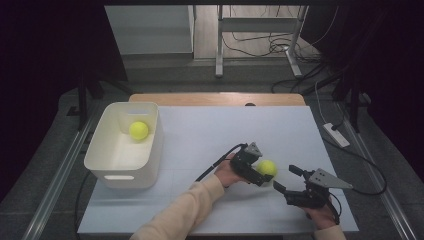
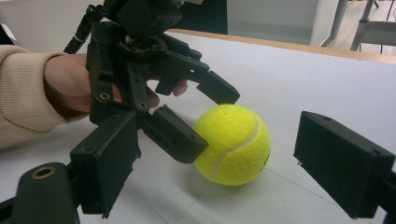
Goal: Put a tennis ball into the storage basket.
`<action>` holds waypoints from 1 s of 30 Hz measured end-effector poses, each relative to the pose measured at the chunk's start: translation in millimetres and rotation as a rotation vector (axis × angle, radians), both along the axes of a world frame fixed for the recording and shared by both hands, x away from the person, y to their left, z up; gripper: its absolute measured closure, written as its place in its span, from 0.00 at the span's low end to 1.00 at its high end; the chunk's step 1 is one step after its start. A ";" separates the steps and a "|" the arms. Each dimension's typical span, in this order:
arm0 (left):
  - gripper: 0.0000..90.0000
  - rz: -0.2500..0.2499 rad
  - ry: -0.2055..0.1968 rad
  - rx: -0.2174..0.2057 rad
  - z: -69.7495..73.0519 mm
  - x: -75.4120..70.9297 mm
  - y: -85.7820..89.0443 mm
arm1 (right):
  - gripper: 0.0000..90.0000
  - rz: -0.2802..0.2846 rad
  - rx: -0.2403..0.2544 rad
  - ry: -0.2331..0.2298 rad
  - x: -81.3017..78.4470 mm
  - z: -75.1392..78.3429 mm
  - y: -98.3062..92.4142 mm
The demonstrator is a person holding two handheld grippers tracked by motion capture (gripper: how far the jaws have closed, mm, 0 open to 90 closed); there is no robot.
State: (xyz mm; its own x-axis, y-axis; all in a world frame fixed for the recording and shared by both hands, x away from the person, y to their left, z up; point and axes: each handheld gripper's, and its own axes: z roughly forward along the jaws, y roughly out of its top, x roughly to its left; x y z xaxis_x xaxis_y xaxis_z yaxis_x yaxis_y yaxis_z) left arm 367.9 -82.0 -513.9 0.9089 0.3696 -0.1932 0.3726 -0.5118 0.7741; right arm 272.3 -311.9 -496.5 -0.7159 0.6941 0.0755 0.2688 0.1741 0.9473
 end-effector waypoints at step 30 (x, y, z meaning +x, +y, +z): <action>0.30 0.024 -0.012 -0.013 4.7 5.3 -2.8 | 0.15 -0.007 -0.006 0.004 -0.2 -1.6 -2.9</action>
